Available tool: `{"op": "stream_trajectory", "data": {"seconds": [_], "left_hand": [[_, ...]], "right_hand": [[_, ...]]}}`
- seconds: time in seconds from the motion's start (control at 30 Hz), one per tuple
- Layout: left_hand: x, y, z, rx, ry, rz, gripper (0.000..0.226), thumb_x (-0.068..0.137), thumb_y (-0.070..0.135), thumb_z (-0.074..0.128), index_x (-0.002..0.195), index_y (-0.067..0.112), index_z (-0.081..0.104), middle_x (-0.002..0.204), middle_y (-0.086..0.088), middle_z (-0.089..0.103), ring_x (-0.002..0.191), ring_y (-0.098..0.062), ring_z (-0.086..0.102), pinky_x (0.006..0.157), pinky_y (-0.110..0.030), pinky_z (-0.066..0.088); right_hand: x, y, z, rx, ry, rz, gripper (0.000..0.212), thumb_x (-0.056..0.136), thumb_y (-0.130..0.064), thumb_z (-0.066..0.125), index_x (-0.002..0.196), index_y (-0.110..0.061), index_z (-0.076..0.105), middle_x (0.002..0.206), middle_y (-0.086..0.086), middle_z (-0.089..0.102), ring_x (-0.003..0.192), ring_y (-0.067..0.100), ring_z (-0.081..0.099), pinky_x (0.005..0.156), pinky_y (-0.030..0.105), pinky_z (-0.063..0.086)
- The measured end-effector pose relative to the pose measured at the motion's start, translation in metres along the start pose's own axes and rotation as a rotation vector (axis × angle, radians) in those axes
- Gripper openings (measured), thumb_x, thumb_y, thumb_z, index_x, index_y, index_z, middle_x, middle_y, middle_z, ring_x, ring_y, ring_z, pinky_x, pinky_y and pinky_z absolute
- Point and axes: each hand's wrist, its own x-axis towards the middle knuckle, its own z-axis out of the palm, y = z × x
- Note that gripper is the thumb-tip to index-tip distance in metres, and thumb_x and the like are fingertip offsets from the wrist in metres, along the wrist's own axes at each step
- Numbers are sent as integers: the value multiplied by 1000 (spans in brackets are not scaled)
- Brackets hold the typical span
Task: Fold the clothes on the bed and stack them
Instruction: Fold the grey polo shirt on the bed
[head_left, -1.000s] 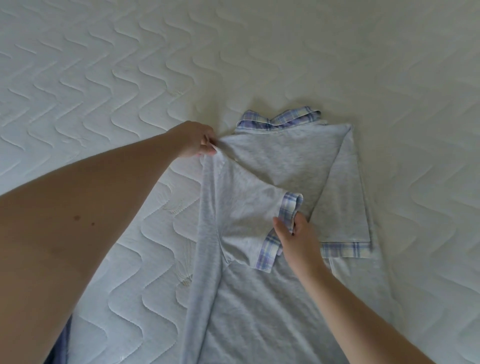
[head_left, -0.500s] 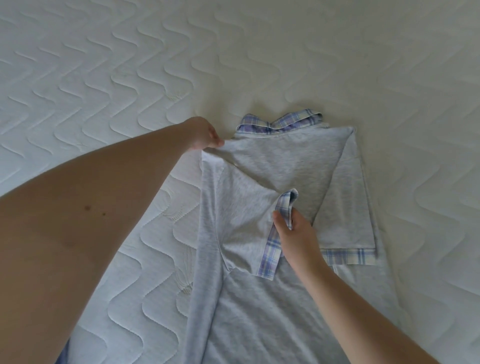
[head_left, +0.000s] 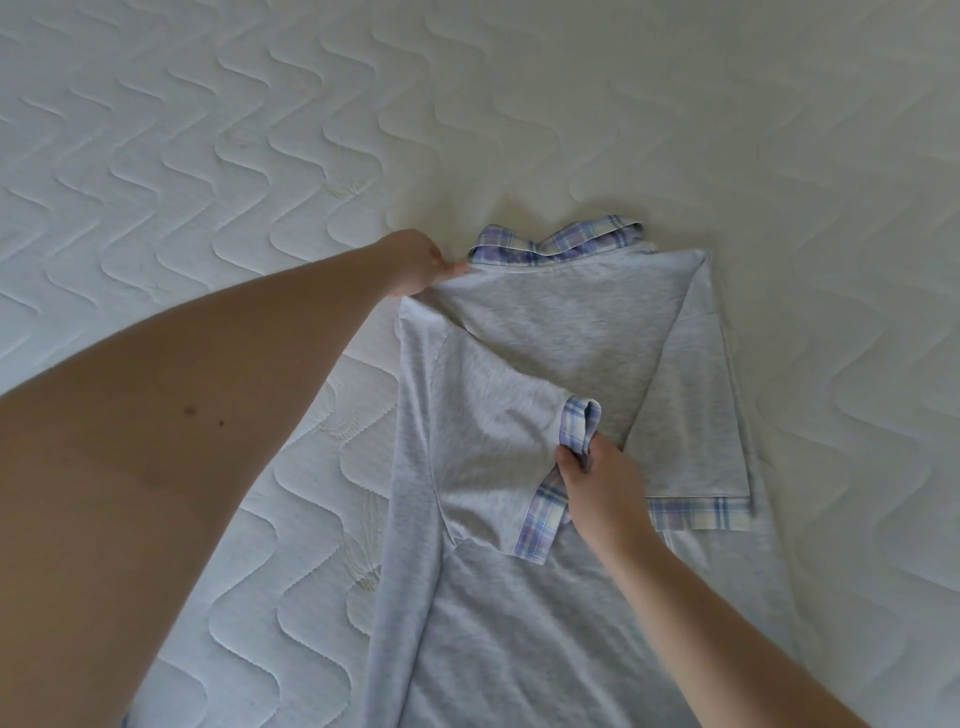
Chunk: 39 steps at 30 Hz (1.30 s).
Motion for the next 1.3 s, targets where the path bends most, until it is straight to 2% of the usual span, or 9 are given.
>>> {"op": "stream_trajectory", "data": {"seconds": [0.27,0.4,0.53,0.73,0.8,0.87,1.03,1.2,1.3], "left_hand": [[5,10,17,-13,295,-41,22,100,27,48,106,15,65,104,-5,62,101,-27,57,87,-40,45],[0,-4,19,-112,347,-68,23,100,27,45,95,13,63,90,-5,57,83,-24,53,70,-34,40],[-3,-21,11,-174,277,-71,33,99,31,47,77,13,63,81,-5,61,74,-21,54,58,-28,37],[-5,-23,-2,44,79,19,32,92,39,63,110,13,71,112,-4,66,110,-23,56,88,-26,39],[-5,-19,-1,87,115,15,34,95,37,60,113,10,70,116,-8,65,114,-26,56,92,-31,41],[-4,-19,4,67,150,-14,32,96,34,58,112,8,69,115,-10,65,112,-27,56,91,-33,43],[-11,-30,18,-156,371,110,18,101,22,47,105,15,63,102,-8,61,87,-26,58,69,-31,41],[-20,-44,1,140,-93,325,33,93,49,56,115,28,67,92,10,55,92,-16,54,78,-28,35],[-13,-46,-4,350,-74,313,34,95,45,55,118,23,65,92,7,48,91,-16,49,78,-29,35]], "right_hand": [[-2,-2,2,-27,44,1,28,99,-23,51,74,-13,47,62,3,53,54,25,56,50,32,41],[-3,-2,3,39,38,-15,23,99,-25,51,83,-8,56,66,10,61,56,28,59,53,38,49],[-4,0,5,99,45,-15,25,97,-28,55,75,-15,55,52,-7,55,41,6,48,42,25,39],[-5,-1,4,92,13,-13,24,97,-27,56,77,-11,55,58,4,57,50,28,57,49,38,49],[-5,0,3,61,35,-26,22,97,-25,55,80,-12,56,66,9,62,54,25,57,47,28,45],[-5,2,3,22,63,-44,21,98,-24,54,78,-16,55,68,3,61,55,16,55,44,16,38],[-9,4,3,67,63,-66,21,97,-29,56,81,-14,57,67,-1,60,56,13,55,48,16,40],[-14,5,4,113,-99,-42,12,94,-28,59,106,-26,60,89,-11,68,77,3,65,67,27,55],[-11,2,2,83,-68,-74,5,96,-25,57,100,-25,60,84,-10,67,70,0,64,62,20,52]]}}
